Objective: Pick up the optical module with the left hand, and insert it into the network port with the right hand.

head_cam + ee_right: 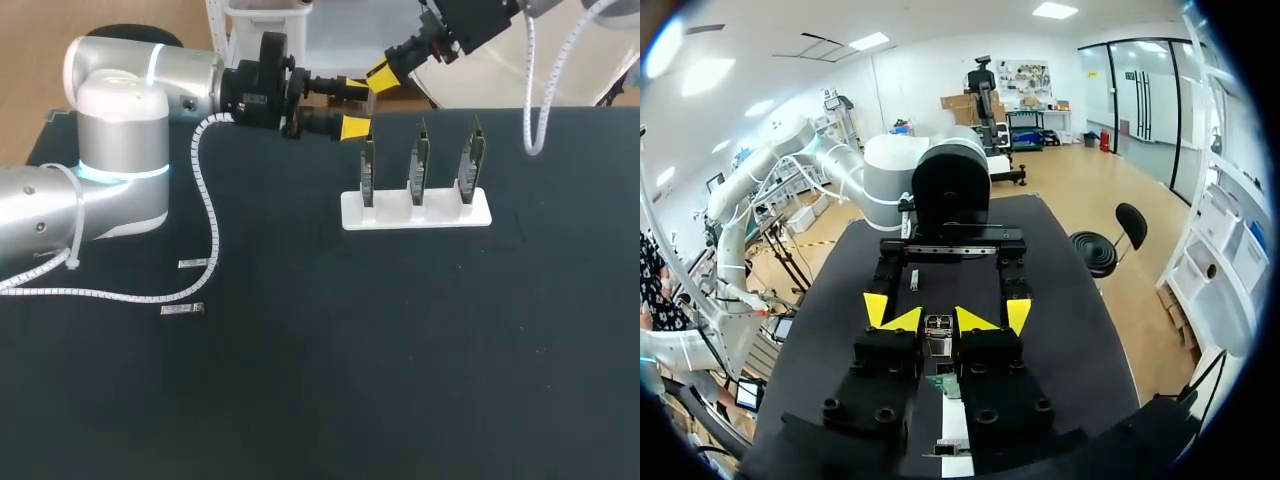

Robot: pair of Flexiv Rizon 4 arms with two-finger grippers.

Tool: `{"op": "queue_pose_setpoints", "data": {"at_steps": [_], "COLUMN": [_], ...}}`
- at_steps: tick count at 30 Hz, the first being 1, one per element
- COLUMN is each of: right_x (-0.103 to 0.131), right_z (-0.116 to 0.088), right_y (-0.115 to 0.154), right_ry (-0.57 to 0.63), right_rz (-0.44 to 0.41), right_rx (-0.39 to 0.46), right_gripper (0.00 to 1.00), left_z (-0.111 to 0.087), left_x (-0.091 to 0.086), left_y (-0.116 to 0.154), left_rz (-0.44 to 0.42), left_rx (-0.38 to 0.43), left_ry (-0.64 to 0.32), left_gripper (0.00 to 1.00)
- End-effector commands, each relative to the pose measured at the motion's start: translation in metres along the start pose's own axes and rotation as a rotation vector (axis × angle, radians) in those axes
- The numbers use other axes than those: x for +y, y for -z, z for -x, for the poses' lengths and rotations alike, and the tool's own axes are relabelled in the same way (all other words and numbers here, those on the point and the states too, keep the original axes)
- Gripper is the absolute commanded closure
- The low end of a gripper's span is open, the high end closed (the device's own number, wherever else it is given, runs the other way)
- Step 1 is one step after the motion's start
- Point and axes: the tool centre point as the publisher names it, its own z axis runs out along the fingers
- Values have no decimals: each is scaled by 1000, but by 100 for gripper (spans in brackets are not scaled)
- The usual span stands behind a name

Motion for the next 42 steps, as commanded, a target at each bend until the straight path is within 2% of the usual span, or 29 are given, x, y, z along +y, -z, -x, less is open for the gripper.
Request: {"op": "queue_pose_setpoints", "data": {"at_steps": [1,4,5,6,10,14,15,18,27,42], "right_x": [4,5,5,5,5,5,5,5,5,6], "right_z": [-2,-3,-3,-3,-3,-3,-4,-4,-4,-5], "right_y": [1,1,1,1,2,3,3,3,4,6], "right_ry": [2,3,3,3,5,5,4,3,1,-3], "right_rz": [-7,-5,-5,-4,-3,-4,-5,-6,-11,-16], "right_rx": [-3,0,0,1,3,3,4,4,4,3], "right_gripper": [100,100,100,100,100,100,100,100,100,100], "left_z": [0,2,2,-1,-6,-15,-18,-25,-35,-47], "left_x": [-3,-7,-8,-9,-12,-16,-17,-19,-21,-13], "left_y": [6,10,14,18,24,28,28,30,30,31], "left_rz": [23,55,83,106,141,151,154,161,139,132], "left_rx": [32,83,49,56,172,234,272,259,372,421], "left_ry": [-22,-53,-48,-31,-28,-17,-20,-16,-36,-6], "left_gripper": [0,0,0,0,0,0,0,0,0,0]}}
